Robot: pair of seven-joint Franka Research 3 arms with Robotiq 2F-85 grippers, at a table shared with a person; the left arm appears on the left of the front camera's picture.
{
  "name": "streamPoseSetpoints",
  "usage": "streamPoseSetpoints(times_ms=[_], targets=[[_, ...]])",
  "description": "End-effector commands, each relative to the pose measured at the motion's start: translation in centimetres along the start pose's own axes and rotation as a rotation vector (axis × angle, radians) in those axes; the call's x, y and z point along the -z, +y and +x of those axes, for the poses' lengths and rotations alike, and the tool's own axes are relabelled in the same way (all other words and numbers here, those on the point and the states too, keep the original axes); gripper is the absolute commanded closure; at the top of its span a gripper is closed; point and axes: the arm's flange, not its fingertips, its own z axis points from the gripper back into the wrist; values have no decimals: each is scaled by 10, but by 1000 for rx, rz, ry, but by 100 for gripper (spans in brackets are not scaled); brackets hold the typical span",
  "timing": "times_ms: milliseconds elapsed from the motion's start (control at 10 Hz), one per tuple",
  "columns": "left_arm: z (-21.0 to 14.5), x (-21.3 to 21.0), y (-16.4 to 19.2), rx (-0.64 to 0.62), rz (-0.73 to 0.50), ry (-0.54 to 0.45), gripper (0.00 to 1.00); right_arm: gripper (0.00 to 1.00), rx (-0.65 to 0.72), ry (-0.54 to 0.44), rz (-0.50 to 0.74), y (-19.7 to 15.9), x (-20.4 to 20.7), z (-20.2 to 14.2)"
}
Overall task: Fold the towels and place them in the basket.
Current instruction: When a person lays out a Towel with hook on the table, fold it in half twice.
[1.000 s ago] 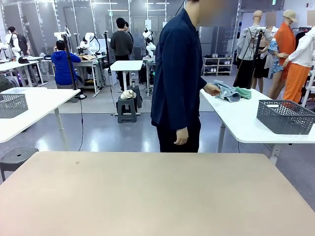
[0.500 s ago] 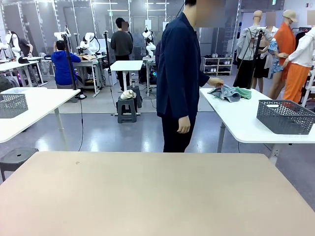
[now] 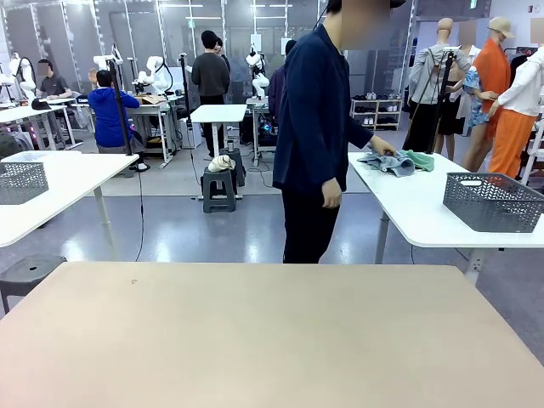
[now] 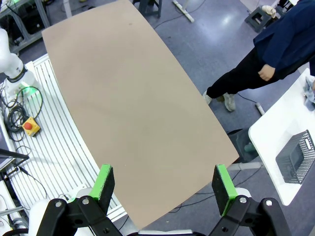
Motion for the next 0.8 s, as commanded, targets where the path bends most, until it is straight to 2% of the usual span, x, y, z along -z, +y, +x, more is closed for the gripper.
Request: streamPoseSetpoints(times_ms=[0,700], targets=[[-1,-1,0,0,2,-1,0,0,-14,-1,9,0,1,1],[-1,-1,0,0,2,-1,0,0,-14,-1,9,0,1,1]])
